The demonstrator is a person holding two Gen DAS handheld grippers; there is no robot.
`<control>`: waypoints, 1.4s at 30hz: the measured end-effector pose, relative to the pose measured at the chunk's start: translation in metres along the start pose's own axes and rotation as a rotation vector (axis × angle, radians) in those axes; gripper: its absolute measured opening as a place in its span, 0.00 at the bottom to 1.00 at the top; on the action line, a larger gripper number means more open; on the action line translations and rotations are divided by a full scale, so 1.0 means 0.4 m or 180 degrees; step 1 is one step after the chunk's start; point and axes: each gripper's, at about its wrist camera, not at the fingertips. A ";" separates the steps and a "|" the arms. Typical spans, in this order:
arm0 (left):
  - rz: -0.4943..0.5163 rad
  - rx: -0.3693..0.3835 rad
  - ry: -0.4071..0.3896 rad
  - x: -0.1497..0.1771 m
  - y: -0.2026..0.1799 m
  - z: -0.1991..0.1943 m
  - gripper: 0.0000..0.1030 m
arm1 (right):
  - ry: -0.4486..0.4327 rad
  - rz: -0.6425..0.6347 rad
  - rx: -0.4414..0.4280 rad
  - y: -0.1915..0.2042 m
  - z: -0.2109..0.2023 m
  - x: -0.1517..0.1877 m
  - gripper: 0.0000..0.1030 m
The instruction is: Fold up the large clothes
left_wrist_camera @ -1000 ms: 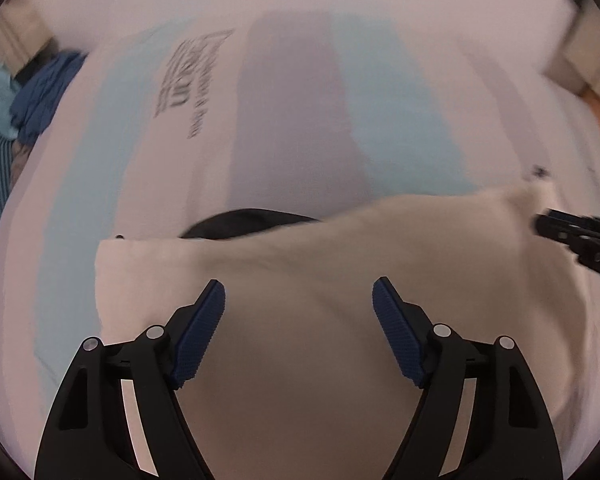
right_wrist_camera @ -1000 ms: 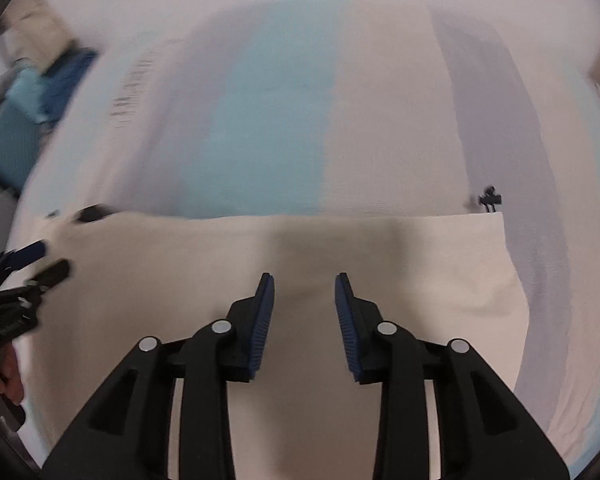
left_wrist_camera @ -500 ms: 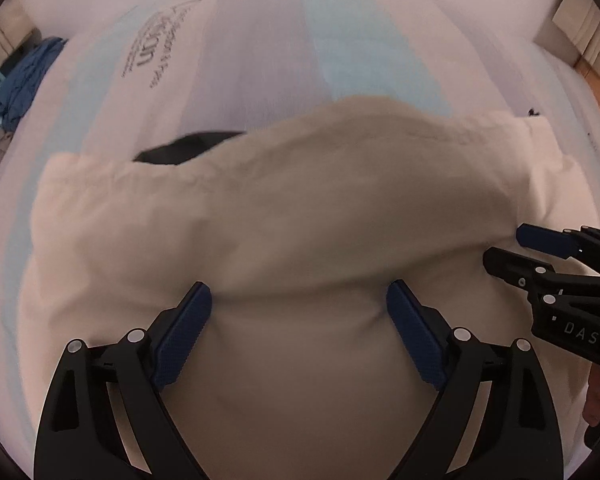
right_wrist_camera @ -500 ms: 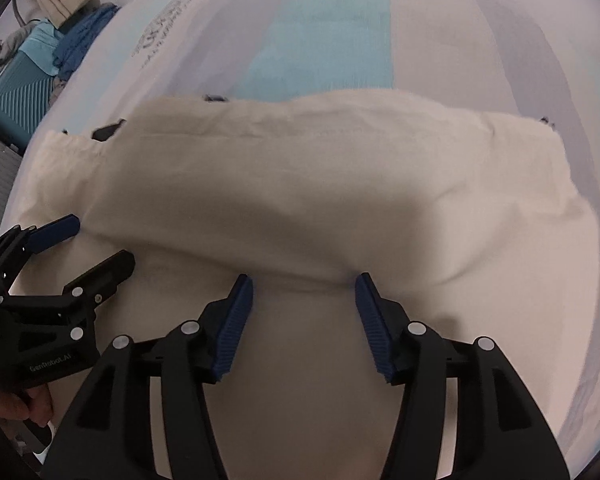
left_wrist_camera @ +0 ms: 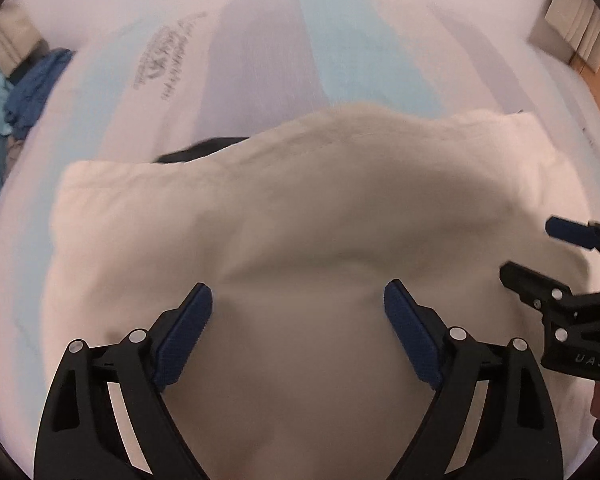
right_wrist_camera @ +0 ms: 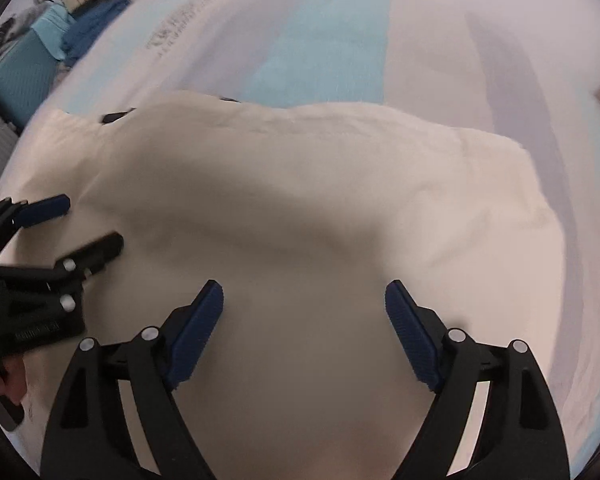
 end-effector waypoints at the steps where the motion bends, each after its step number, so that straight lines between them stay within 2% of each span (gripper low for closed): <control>1: -0.0041 0.0015 -0.0052 0.019 0.004 -0.034 0.83 | -0.0013 0.0020 -0.0017 0.001 -0.023 0.017 0.77; 7: -0.0083 0.0024 -0.0059 0.129 -0.007 -0.119 0.84 | 0.0020 0.0133 -0.0003 -0.005 -0.105 0.124 0.80; 8: -0.0102 0.0037 -0.0032 0.153 -0.016 -0.127 0.84 | 0.0041 0.0162 0.0009 -0.004 -0.101 0.131 0.83; 10: -0.0166 0.0048 -0.0019 0.184 -0.020 -0.138 0.84 | 0.0099 0.0243 0.0019 -0.009 -0.093 0.148 0.84; 15: -0.0311 0.0099 -0.0070 0.205 -0.015 -0.134 0.84 | 0.0128 0.0295 0.0070 -0.001 -0.068 0.155 0.87; 20: -0.0372 0.0293 -0.0140 0.205 -0.021 -0.159 0.86 | 0.0071 0.0311 0.0034 0.030 -0.081 0.140 0.87; 22: -0.0311 0.0274 -0.0044 0.222 -0.032 -0.137 0.88 | 0.0082 0.0245 0.0069 0.049 -0.077 0.143 0.87; 24: -0.0293 0.0271 0.0023 0.237 -0.032 -0.111 0.89 | 0.0142 0.0259 0.0085 0.048 -0.055 0.151 0.93; 30: -0.0183 0.0248 0.0111 0.253 -0.041 -0.061 0.91 | 0.0223 0.0212 0.0098 0.047 0.014 0.175 0.94; 42: -0.0117 0.0219 0.0149 0.247 -0.035 0.012 0.95 | 0.0275 0.0227 0.0101 0.050 0.065 0.185 0.94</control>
Point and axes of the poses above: each gripper's, at about its wrist camera, not at the fingertips, and z roughly the way its jaws point, y to its left, x to its underside, and after that the axes turned 5 degrees about -y, right-handed
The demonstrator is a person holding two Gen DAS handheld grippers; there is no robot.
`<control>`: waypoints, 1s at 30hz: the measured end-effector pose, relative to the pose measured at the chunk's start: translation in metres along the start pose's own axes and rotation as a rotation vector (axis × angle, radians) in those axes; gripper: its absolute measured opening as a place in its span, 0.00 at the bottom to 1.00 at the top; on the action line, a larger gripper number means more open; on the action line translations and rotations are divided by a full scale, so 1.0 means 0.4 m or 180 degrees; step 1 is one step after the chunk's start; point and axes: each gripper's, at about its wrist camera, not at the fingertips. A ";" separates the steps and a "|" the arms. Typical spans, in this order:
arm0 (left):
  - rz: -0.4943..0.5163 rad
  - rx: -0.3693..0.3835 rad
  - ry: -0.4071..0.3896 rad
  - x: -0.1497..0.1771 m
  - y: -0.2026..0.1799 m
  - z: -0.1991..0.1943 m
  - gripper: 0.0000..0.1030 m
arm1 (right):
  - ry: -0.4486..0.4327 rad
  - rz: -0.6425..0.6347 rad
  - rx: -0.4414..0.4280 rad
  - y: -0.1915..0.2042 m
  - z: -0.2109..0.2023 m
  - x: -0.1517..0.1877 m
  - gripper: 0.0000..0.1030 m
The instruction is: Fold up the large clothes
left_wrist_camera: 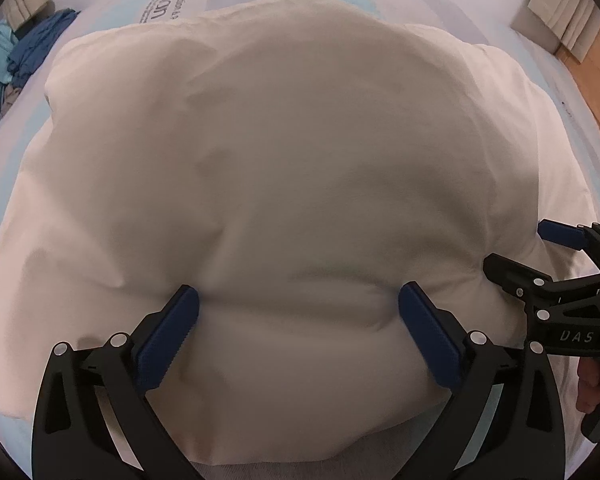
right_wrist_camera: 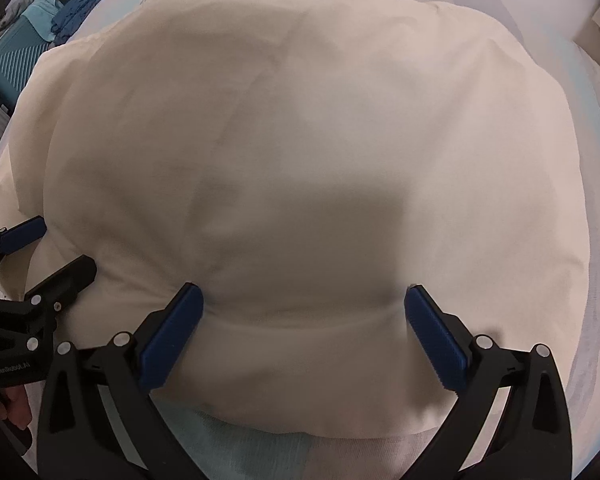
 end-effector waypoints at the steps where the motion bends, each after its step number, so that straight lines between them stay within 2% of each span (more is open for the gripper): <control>1: 0.0007 -0.0009 -0.0004 0.000 -0.001 0.005 0.95 | 0.0001 0.0002 -0.0011 0.000 0.004 -0.001 0.95; 8: 0.0014 -0.0042 -0.0007 -0.005 -0.007 0.008 0.95 | 0.0001 0.0005 -0.0031 0.000 0.011 -0.001 0.95; 12: 0.0034 -0.0060 -0.0009 -0.005 -0.016 -0.011 0.95 | 0.0001 -0.0004 -0.0074 -0.014 -0.025 -0.002 0.93; 14: 0.0009 -0.0058 -0.0007 -0.016 -0.023 -0.032 0.95 | -0.0087 0.0048 -0.0037 -0.033 -0.072 0.004 0.93; 17: 0.0004 -0.0037 -0.0105 -0.032 -0.037 -0.071 0.93 | -0.0194 0.0285 -0.0005 -0.092 -0.132 0.033 0.93; 21: 0.0065 0.0065 -0.0254 -0.038 -0.090 -0.108 0.92 | -0.0201 0.0850 0.0136 -0.218 -0.180 0.098 0.93; 24: 0.0184 0.0092 -0.0186 -0.027 -0.134 -0.083 0.92 | -0.0137 0.1281 0.0225 -0.316 -0.180 0.149 0.93; 28: 0.0171 0.0023 -0.0104 -0.007 -0.149 -0.036 0.95 | -0.0080 0.1692 0.0108 -0.382 -0.155 0.185 0.93; 30: 0.0184 0.0019 -0.0089 0.000 -0.149 -0.028 0.95 | -0.0101 0.1769 -0.0012 -0.381 -0.141 0.177 0.93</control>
Point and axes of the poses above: each gripper's, at about its wrist camera, not at the fingertips, and z roughly the way its jaws point, y to its left, x to its underside, and after that the axes turned 5 degrees about -y, right-handed
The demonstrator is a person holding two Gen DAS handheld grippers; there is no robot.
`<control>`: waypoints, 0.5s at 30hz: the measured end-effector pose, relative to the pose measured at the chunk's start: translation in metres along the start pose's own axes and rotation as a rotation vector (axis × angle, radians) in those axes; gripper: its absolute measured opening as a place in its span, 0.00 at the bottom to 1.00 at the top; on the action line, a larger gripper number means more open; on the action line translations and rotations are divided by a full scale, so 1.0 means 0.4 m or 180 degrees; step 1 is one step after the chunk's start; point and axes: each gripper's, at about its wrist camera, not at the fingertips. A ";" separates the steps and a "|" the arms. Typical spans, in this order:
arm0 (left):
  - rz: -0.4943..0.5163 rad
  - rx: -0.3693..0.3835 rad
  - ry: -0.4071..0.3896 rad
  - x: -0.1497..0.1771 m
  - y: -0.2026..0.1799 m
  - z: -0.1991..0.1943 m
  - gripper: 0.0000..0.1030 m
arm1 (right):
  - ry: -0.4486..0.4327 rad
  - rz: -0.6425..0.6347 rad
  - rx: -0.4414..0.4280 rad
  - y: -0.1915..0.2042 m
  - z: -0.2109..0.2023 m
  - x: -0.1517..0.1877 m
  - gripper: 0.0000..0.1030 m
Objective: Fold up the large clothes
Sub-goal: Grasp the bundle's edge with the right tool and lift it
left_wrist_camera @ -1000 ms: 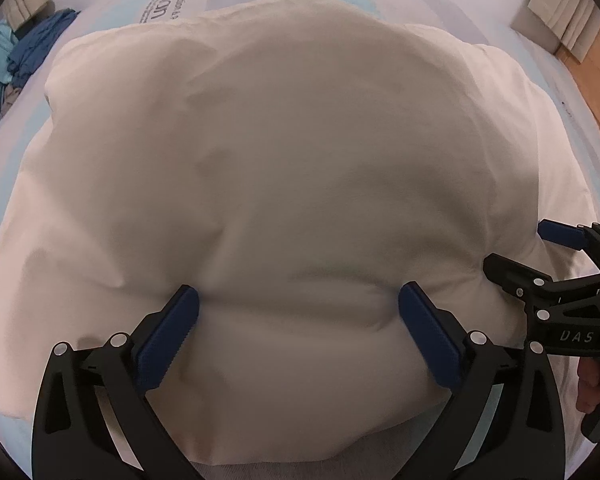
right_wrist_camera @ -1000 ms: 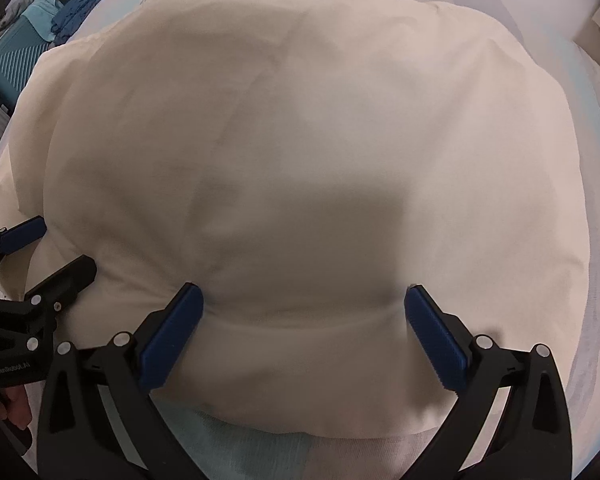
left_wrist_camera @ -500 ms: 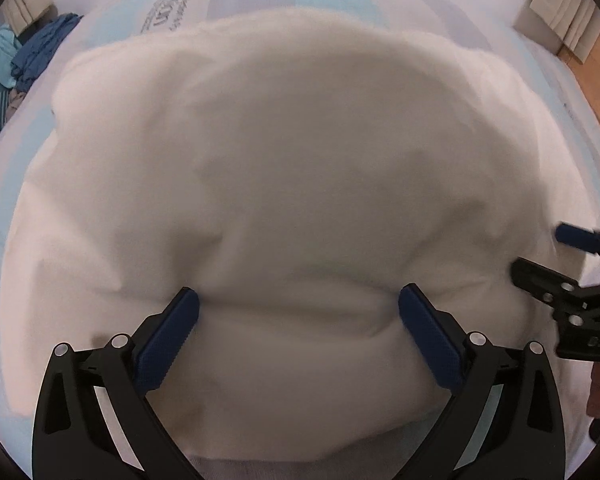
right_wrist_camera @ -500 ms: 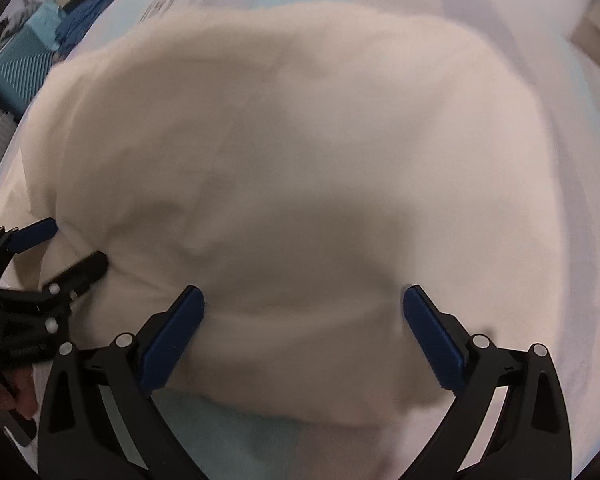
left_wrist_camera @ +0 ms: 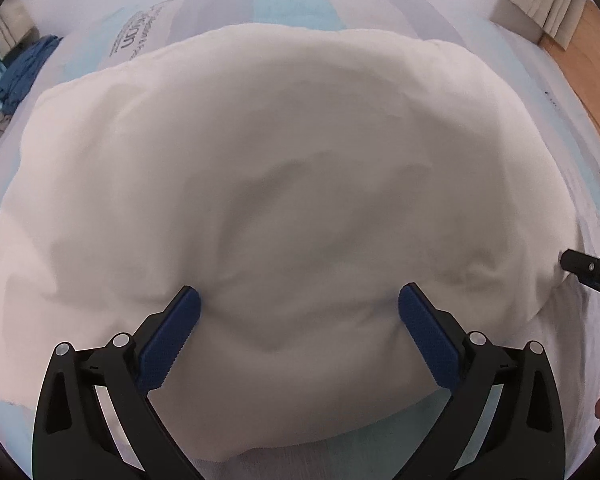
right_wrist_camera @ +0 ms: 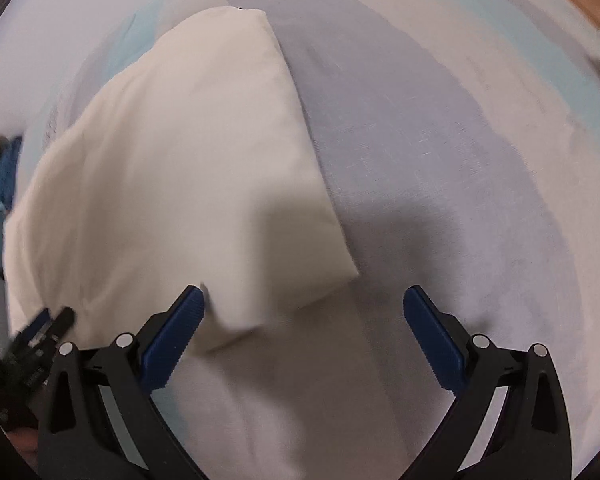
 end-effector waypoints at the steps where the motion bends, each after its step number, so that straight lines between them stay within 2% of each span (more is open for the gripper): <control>1: 0.0010 -0.0001 0.0009 0.001 -0.001 0.005 0.95 | -0.0014 0.0002 -0.0032 0.006 0.007 -0.002 0.93; 6: 0.0025 0.0042 0.0032 0.016 0.010 0.014 0.95 | -0.0033 0.0059 -0.0133 0.030 0.053 -0.026 0.93; 7: 0.0030 0.0042 0.0035 0.011 0.013 0.019 0.95 | -0.0038 0.0099 -0.0142 0.032 0.058 0.002 0.93; 9: 0.0038 0.0044 0.0038 -0.002 0.015 0.029 0.95 | -0.0102 0.0202 -0.0238 0.022 0.052 0.014 0.81; 13: 0.0035 0.0073 0.0049 -0.006 0.020 0.033 0.95 | -0.0216 0.0549 -0.0700 -0.017 0.020 0.014 0.78; 15: 0.0028 0.0085 0.0057 -0.005 0.019 0.031 0.95 | -0.0191 0.0692 -0.0805 -0.041 0.020 0.024 0.72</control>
Point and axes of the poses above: each gripper's, at about its wrist camera, not at the fingertips, and z roughly the way its jaws point, y to its left, x to its underside, and after that the axes turned 5 degrees about -y, right-handed
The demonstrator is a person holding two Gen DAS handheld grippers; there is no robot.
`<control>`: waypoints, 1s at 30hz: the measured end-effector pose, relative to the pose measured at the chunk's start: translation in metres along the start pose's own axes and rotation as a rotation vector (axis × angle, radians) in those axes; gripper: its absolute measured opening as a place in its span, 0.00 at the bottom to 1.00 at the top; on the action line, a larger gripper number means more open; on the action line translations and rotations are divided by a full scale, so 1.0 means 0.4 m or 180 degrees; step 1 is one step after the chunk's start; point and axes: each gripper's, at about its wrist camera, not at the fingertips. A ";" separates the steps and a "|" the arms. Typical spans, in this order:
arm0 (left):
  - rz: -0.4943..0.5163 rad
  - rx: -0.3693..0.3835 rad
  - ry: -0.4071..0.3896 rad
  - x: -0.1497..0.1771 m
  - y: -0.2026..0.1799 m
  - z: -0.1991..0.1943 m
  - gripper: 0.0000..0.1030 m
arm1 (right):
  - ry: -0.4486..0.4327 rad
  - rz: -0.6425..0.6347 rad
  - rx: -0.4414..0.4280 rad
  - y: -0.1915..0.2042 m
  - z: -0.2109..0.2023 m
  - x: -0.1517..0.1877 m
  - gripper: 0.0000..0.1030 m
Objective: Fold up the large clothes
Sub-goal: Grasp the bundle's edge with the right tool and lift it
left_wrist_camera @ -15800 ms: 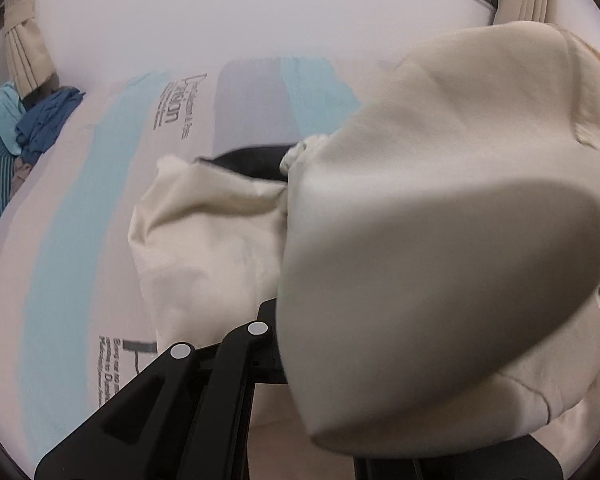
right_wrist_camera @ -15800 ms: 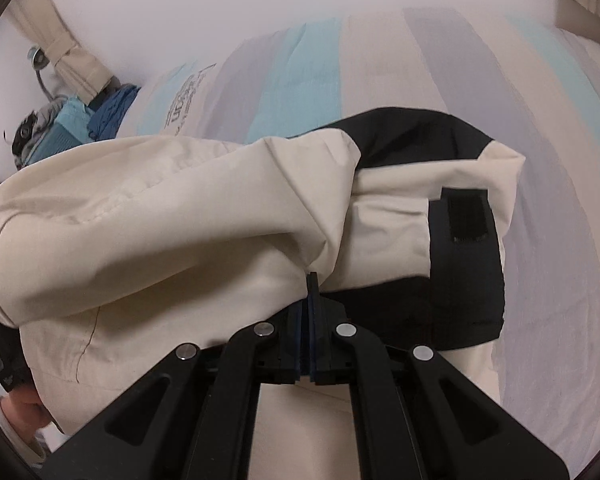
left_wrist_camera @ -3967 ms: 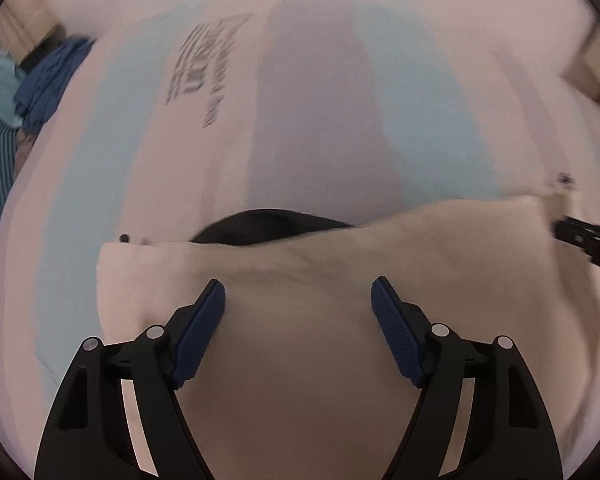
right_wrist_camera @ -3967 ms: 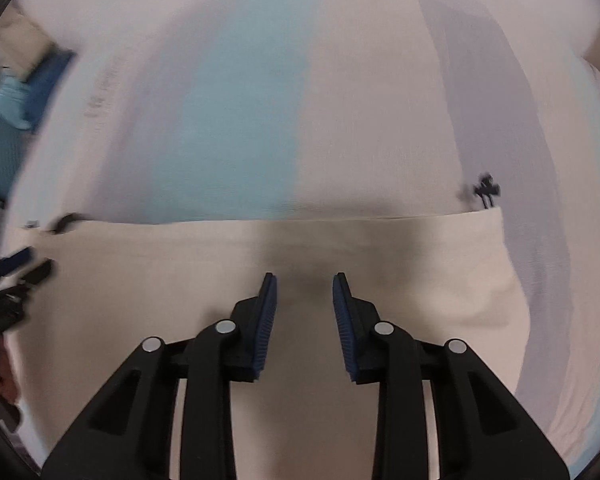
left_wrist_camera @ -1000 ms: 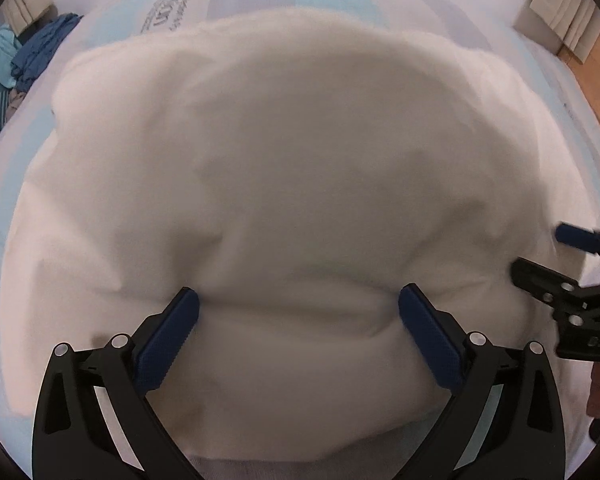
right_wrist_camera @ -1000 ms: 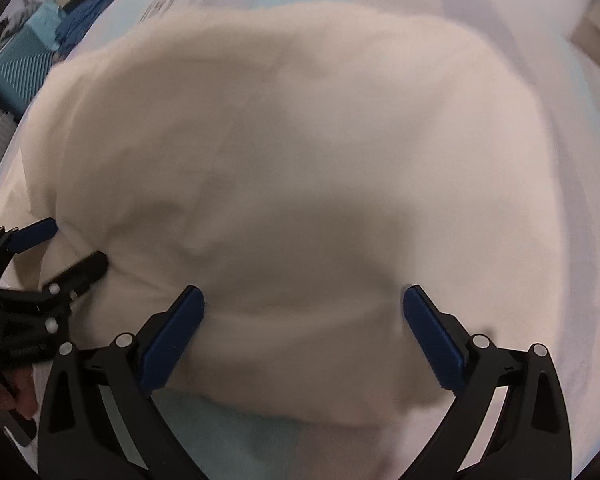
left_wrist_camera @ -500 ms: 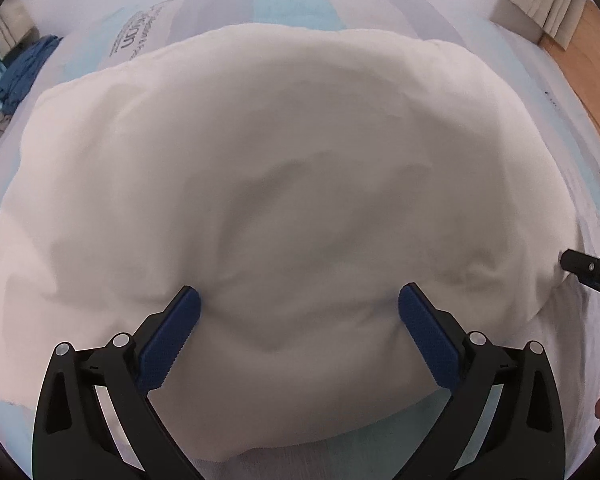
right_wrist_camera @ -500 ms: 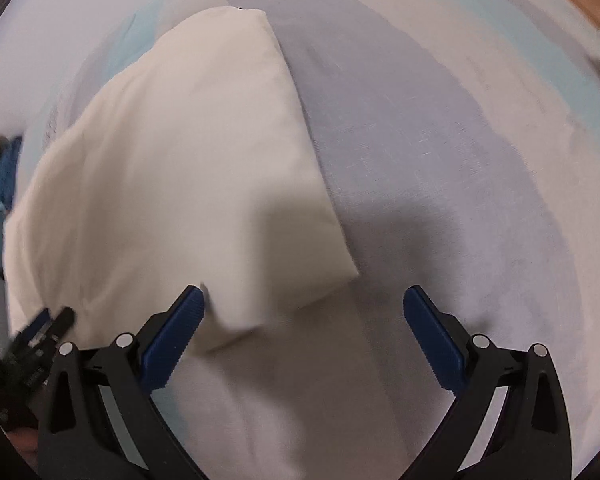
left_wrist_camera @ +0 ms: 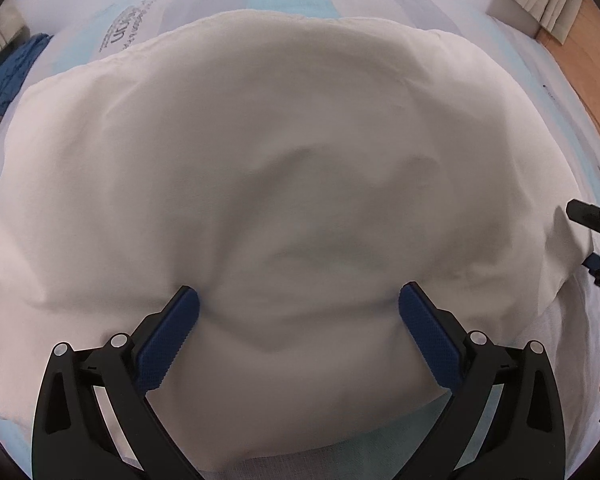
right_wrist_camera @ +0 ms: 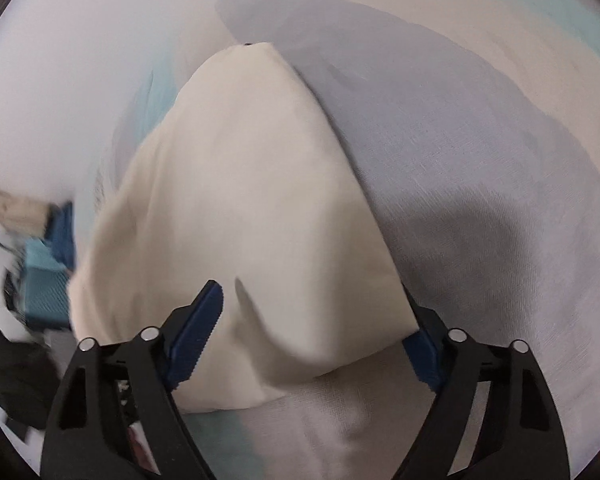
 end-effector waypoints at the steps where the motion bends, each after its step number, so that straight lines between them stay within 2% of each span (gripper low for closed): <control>1: 0.0000 0.0006 0.0002 0.000 0.000 0.000 0.95 | 0.0013 0.0080 -0.0030 -0.012 0.000 0.004 0.71; 4: 0.0002 0.0018 -0.0003 -0.008 0.005 0.004 0.95 | 0.0183 -0.0053 0.0067 -0.011 0.047 -0.006 0.70; 7: 0.0001 0.0025 -0.0004 -0.010 0.007 0.007 0.95 | 0.0167 -0.0119 0.0098 0.012 0.061 -0.033 0.69; 13: 0.0004 0.0011 -0.0023 -0.007 0.000 0.008 0.95 | 0.0137 0.0142 0.0024 -0.004 0.041 -0.053 0.49; 15: 0.0006 0.0000 -0.0030 0.005 -0.009 0.001 0.95 | 0.0118 0.0188 0.0004 0.002 0.028 -0.056 0.29; 18: -0.0003 -0.0011 -0.0038 0.009 -0.014 0.000 0.95 | 0.0096 0.0206 -0.0080 0.027 0.007 -0.071 0.18; 21: -0.0013 -0.0018 -0.0054 0.011 -0.017 0.000 0.95 | 0.0045 0.0156 -0.0169 0.062 -0.019 -0.082 0.15; 23: -0.0022 -0.0027 -0.0057 0.014 -0.020 0.000 0.95 | 0.0021 0.0006 -0.0193 0.091 -0.034 -0.090 0.14; 30: -0.0067 -0.0017 -0.0089 0.014 -0.018 -0.006 0.94 | -0.0115 -0.1094 -0.0263 0.300 -0.081 -0.066 0.13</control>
Point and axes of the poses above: each gripper's, at about its wrist camera, not at the fingertips, and z roughly the way its jaws point, y to its left, x to its underside, and after that the axes turned 5 degrees about -y, right-handed
